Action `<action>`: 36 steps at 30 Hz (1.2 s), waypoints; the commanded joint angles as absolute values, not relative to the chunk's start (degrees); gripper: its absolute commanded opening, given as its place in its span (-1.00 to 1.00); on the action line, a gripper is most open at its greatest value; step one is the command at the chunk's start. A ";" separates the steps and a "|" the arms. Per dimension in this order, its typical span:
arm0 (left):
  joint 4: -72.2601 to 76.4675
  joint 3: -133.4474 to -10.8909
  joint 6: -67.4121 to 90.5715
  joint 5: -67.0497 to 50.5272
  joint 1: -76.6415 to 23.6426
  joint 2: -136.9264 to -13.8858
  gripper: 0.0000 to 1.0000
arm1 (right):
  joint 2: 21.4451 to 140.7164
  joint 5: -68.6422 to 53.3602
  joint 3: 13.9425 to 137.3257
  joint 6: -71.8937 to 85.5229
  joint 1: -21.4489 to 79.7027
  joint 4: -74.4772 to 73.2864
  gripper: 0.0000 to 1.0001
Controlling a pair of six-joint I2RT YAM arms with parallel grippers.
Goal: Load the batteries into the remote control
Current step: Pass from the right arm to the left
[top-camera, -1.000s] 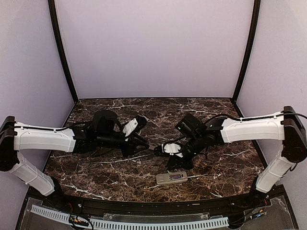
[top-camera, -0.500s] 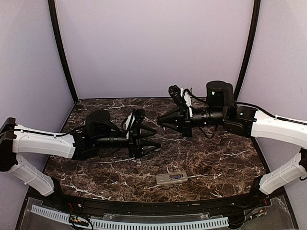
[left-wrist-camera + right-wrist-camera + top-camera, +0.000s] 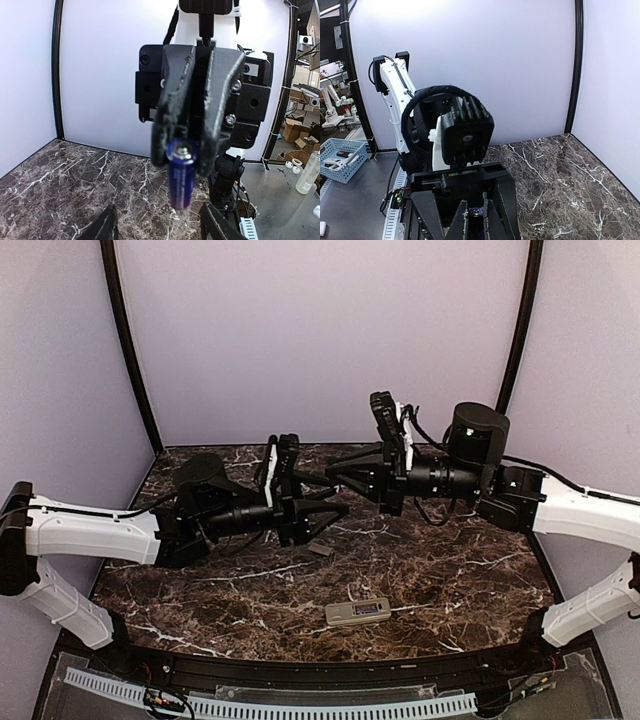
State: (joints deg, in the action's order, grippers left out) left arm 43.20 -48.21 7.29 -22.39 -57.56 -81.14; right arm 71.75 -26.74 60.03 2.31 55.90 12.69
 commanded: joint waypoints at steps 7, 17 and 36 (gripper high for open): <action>44.42 -51.12 8.54 -21.42 -57.92 -80.33 -0.16 | 69.85 -24.75 58.99 2.13 56.95 14.29 -1.00; 44.82 -51.33 7.92 -24.17 -58.28 -80.36 -0.33 | 69.26 -23.73 58.66 0.73 56.91 12.84 -1.00; 46.52 -52.03 8.34 -24.15 -58.28 -81.05 -0.78 | 69.83 -24.44 58.44 0.88 56.95 12.37 -1.00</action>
State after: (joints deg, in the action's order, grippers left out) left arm 45.52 -50.68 8.80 -23.18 -58.04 -81.23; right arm 70.59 -24.45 59.11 1.15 56.40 12.36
